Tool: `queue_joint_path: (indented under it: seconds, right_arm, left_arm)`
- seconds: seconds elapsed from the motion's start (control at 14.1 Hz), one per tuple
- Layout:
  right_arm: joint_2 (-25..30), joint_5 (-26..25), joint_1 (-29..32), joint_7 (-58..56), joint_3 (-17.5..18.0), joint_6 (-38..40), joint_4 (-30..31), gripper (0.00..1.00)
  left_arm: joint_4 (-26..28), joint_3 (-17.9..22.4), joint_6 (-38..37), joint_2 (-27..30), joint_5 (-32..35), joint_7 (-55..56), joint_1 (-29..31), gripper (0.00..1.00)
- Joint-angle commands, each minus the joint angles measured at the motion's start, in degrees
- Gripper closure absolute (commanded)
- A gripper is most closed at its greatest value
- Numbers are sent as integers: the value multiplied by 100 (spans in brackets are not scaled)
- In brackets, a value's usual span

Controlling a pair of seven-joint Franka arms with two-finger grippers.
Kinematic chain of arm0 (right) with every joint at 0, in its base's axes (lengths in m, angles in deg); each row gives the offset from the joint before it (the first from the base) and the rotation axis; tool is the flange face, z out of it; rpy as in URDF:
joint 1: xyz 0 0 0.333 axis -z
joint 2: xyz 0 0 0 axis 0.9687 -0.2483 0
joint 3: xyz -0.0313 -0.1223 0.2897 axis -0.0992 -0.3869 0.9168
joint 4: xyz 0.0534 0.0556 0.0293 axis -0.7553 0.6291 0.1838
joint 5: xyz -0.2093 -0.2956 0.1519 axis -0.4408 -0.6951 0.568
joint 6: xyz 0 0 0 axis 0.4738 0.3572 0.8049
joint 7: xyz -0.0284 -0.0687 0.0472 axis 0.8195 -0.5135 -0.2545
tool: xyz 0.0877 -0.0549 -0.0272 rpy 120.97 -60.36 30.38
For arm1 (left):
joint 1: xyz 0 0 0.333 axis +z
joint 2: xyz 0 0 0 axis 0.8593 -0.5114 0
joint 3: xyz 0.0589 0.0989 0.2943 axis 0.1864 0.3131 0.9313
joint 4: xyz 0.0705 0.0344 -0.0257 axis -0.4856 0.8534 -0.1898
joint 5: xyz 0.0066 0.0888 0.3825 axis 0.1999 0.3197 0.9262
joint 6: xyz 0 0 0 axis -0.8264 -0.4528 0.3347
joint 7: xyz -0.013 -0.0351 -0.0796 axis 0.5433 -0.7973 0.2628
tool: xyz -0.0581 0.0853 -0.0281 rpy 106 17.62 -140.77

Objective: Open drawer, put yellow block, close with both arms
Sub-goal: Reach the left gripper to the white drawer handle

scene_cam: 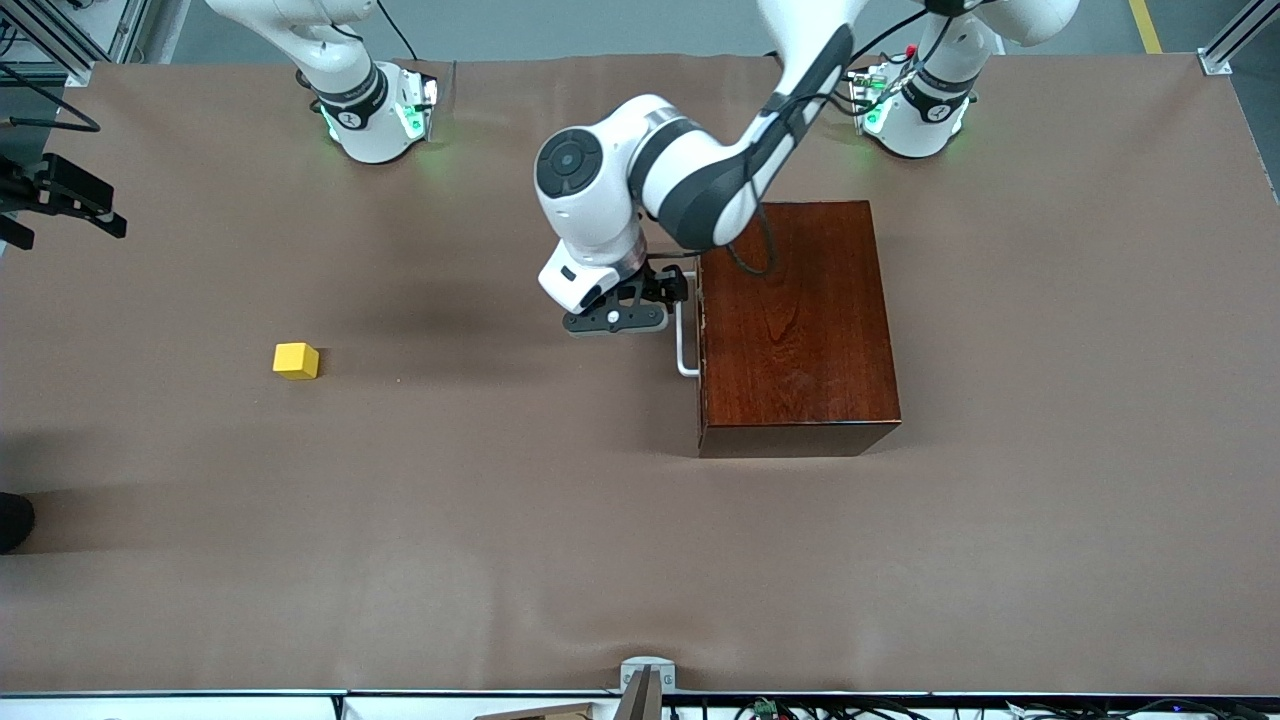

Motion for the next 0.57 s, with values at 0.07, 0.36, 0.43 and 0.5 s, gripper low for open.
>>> queue_joint_path:
  seconds: [0.07, 0.36, 0.43, 0.5]
  right_arm:
    - [-42, 15, 55, 59, 37, 65, -92, 0]
    - [-42, 15, 63, 59, 37, 65, -92, 0]
    - [-42, 15, 63, 59, 37, 65, -92, 0]
    - [-42, 15, 63, 59, 37, 65, -92, 0]
  left_arm:
    - [-151, 74, -374, -302, 468, 256, -118, 0]
    - [-150, 65, -561, -390, 557, 256, -118, 0]
    - [-150, 57, -561, -399, 557, 282, -118, 0]
    - [-150, 57, -552, -434, 540, 369, -118, 0]
